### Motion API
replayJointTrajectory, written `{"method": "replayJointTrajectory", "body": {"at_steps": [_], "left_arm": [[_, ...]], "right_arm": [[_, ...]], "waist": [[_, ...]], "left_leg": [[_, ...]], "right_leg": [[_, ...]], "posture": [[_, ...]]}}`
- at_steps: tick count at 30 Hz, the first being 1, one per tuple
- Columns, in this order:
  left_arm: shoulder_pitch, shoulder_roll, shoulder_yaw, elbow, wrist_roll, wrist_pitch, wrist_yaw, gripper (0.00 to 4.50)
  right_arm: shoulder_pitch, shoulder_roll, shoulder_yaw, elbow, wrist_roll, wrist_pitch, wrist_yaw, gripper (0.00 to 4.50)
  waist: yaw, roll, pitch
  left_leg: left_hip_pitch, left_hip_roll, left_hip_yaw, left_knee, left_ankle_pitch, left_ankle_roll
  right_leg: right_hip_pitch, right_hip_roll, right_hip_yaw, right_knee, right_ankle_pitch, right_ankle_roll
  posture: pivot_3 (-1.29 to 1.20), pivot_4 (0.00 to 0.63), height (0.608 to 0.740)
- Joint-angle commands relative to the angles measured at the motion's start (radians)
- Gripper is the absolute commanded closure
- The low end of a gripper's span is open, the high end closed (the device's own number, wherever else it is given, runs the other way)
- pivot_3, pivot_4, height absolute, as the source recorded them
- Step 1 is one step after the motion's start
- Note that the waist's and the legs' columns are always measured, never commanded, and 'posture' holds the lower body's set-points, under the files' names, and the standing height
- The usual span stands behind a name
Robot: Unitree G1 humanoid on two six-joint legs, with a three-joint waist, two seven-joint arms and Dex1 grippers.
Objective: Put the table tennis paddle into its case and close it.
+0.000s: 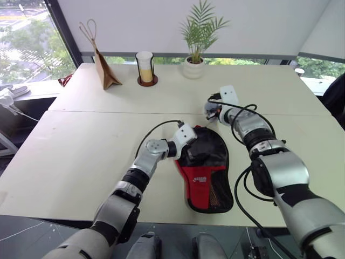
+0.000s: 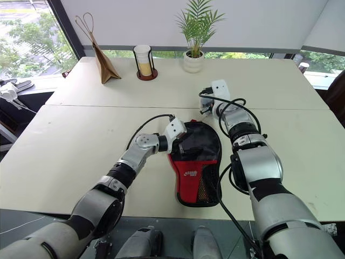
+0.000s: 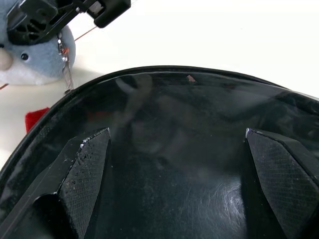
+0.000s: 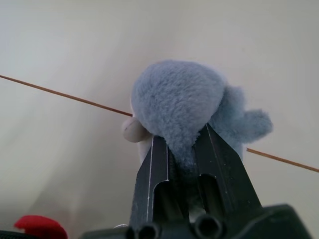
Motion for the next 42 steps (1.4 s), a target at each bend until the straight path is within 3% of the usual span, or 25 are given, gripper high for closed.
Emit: {"method": "replayJointTrajectory", "body": {"at_steps": [1, 13, 18, 24, 34, 42], "left_arm": [[0.045, 0.02, -0.049, 0.092, 0.049, 0.057, -0.02, 0.0], [0.038, 0.017, -0.048, 0.111, 0.05, 0.067, -0.008, 0.0], [0.041, 0.018, -0.046, 0.106, 0.048, 0.07, -0.005, 0.0], [0.049, 0.016, -0.036, 0.095, 0.036, 0.083, -0.001, 0.0], [0.05, 0.016, -0.033, 0.09, 0.03, 0.1, -0.001, 0.0], [0.048, 0.019, -0.045, 0.094, 0.039, 0.101, -0.01, 0.0]], "right_arm": [[0.02, -0.071, 0.007, -0.06, -0.038, -0.015, -0.069, 4.46], [0.183, -0.13, 0.055, -0.299, -0.087, 0.052, -0.092, 4.46], [0.286, -0.134, -0.017, -0.492, -0.029, 0.208, -0.099, 4.46], [0.431, -0.078, -0.151, -0.823, 0.063, 0.435, -0.17, 4.46], [0.614, 0.008, -0.213, -1.184, 0.092, 0.676, -0.287, 4.46], [0.752, 0.044, -0.244, -1.426, 0.134, 0.853, -0.278, 4.46]], "waist": [[0.001, 0.0, 0.0], [0.007, 0.0, -0.001], [0.008, 0.0, -0.001], [0.011, 0.001, -0.002], [0.007, 0.004, -0.011], [0.006, 0.004, -0.02]], "left_leg": [[0.0, 0.0, 0.0, 0.0, 0.0, 0.0], [0.001, 0.0, 0.0, 0.0, 0.0, 0.0], [0.001, -0.001, -0.001, 0.0, 0.0, 0.0], [0.002, -0.001, -0.002, 0.0, 0.0, 0.0], [0.002, -0.001, -0.002, -0.001, 0.0, 0.0], [0.004, -0.001, -0.002, -0.003, -0.001, 0.001]], "right_leg": [[0.0, 0.0, 0.0, 0.0, 0.0, 0.0], [0.002, 0.0, 0.0, 0.0, 0.0, 0.0], [0.003, 0.0, -0.001, 0.0, 0.0, 0.0], [0.003, 0.0, -0.001, -0.001, 0.0, 0.0], [0.003, 0.0, -0.001, -0.001, 0.0, 0.0], [0.004, 0.001, -0.001, -0.001, 0.0, 0.0]], "posture": [[0.0, 0.15, 0.74], [0.0, 0.15, 0.74], [0.0, 0.15, 0.74], [0.0, 0.15, 0.74], [0.0, 0.15, 0.74], [0.0, 0.15, 0.74]]}}
